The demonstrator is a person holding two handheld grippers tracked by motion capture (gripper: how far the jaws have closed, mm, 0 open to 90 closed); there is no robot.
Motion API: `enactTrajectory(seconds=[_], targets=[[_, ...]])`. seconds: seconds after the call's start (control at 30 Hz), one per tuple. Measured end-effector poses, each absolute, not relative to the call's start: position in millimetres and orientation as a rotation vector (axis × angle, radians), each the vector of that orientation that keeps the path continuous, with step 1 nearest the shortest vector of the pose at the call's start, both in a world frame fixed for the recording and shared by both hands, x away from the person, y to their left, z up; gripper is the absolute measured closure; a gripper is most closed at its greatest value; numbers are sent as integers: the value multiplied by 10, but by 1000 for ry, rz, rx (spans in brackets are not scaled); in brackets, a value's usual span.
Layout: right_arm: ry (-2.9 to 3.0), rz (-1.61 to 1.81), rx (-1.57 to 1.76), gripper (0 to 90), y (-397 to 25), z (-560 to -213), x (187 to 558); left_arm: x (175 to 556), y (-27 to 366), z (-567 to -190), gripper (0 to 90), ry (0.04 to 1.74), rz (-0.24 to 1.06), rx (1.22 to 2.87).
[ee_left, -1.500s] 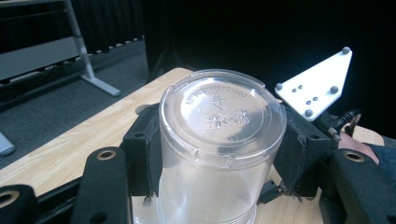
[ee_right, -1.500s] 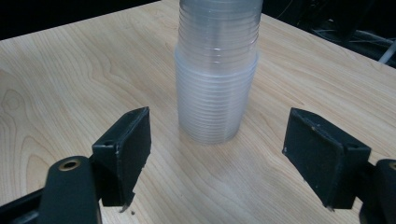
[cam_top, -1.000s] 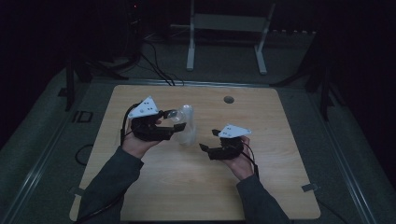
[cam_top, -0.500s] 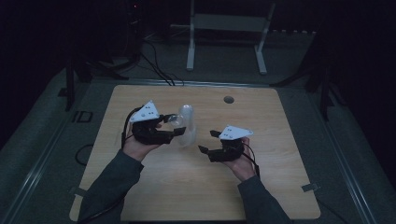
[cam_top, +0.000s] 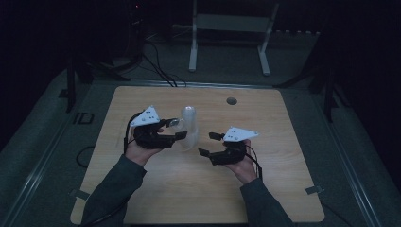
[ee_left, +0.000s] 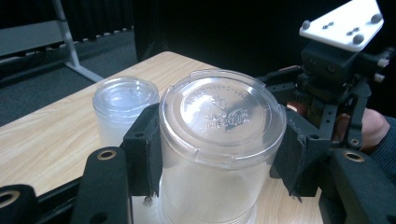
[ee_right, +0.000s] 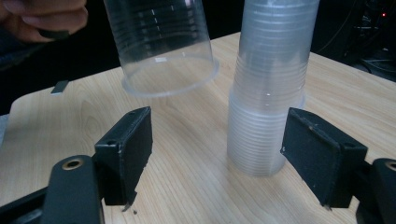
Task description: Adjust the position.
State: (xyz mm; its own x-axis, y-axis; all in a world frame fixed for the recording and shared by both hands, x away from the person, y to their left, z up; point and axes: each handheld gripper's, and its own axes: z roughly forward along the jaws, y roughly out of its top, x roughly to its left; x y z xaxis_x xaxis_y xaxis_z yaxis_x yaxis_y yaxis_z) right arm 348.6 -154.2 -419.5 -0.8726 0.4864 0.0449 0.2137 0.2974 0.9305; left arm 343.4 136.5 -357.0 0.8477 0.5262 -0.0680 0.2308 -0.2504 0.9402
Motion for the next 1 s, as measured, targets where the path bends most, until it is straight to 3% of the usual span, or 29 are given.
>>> enactTrajectory(seconds=[1.0], targets=[[2333,1711,588,240,-1435,-4154,3456,3457,1346,-3767,409,586,234,1791]])
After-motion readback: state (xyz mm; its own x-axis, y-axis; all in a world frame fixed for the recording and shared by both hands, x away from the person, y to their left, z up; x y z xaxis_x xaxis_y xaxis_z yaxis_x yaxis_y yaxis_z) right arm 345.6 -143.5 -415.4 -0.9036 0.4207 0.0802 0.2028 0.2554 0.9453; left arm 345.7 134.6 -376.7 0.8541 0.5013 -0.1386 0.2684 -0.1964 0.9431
